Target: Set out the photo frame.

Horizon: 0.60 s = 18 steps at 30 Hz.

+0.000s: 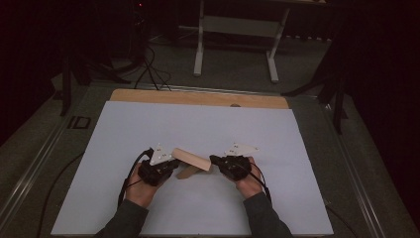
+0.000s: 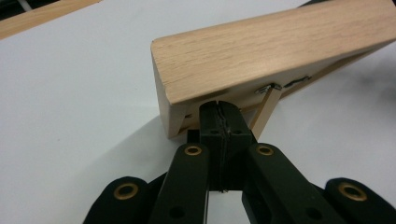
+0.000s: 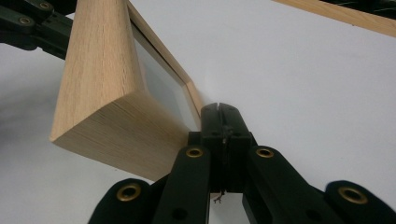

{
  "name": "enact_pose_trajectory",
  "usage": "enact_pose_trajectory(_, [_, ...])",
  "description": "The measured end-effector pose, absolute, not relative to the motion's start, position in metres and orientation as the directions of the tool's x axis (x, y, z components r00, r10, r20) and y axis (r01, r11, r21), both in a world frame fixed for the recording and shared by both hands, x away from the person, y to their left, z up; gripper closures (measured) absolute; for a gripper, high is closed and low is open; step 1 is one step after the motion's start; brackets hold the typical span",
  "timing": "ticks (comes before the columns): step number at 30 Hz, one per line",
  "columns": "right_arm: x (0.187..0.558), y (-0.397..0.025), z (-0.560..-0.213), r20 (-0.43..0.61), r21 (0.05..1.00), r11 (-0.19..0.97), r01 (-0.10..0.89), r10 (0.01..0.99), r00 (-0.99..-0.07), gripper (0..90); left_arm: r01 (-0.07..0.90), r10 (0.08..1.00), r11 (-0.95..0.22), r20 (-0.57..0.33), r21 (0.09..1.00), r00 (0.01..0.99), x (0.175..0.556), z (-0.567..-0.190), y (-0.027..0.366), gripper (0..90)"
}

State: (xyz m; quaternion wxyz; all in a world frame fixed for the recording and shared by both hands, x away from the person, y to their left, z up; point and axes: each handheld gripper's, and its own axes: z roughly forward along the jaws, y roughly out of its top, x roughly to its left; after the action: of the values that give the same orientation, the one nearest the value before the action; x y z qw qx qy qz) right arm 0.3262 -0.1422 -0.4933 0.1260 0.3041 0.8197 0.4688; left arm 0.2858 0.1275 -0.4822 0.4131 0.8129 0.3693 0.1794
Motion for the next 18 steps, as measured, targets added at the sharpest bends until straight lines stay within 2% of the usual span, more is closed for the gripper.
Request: enact_pose_trajectory(18, [0.3256, -0.1418, -0.4933, 0.079, 0.845, 0.378, 0.379, 0.612, -0.787, 89.7, 0.459, 0.752, -0.384, -0.018, 0.801, 0.659, 0.2881, -0.4834, 0.1231, 89.3])
